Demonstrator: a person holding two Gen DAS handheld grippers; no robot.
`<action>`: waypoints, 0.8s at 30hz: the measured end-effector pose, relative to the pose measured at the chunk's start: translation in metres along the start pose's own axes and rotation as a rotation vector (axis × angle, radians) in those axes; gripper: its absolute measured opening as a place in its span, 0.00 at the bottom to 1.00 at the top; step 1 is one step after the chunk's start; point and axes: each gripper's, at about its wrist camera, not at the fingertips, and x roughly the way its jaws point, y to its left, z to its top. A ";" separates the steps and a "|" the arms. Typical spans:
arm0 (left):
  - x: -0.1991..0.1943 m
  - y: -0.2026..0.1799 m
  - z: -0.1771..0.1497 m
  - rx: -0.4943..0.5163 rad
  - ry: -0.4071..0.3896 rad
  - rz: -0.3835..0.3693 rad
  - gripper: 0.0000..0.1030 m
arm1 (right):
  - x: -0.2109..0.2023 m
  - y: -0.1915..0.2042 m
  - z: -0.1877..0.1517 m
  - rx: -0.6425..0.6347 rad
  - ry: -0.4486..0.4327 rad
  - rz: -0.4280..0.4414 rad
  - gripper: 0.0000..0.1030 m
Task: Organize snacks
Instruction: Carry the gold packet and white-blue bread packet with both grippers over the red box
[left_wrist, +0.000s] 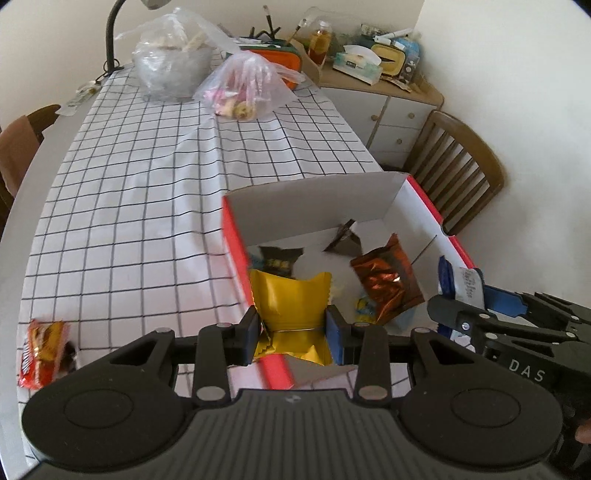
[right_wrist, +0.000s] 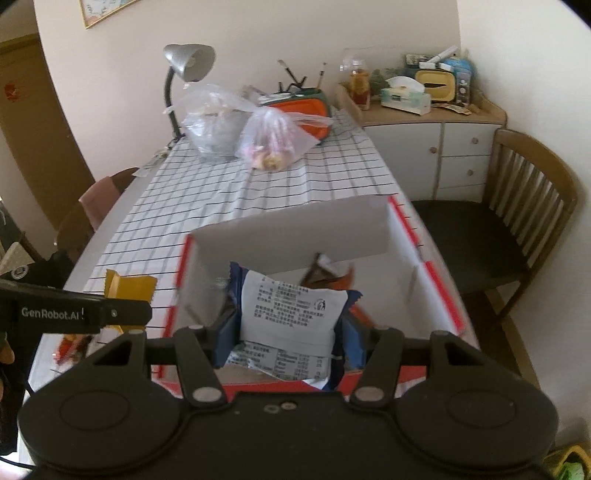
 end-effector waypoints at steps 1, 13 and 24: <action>0.005 -0.005 0.003 0.001 0.002 0.005 0.35 | 0.002 -0.007 0.002 -0.004 0.002 -0.003 0.56; 0.069 -0.038 0.035 -0.002 0.064 0.090 0.35 | 0.050 -0.055 0.024 -0.062 0.068 -0.040 0.56; 0.122 -0.043 0.065 -0.001 0.159 0.141 0.36 | 0.101 -0.061 0.048 -0.092 0.129 -0.025 0.56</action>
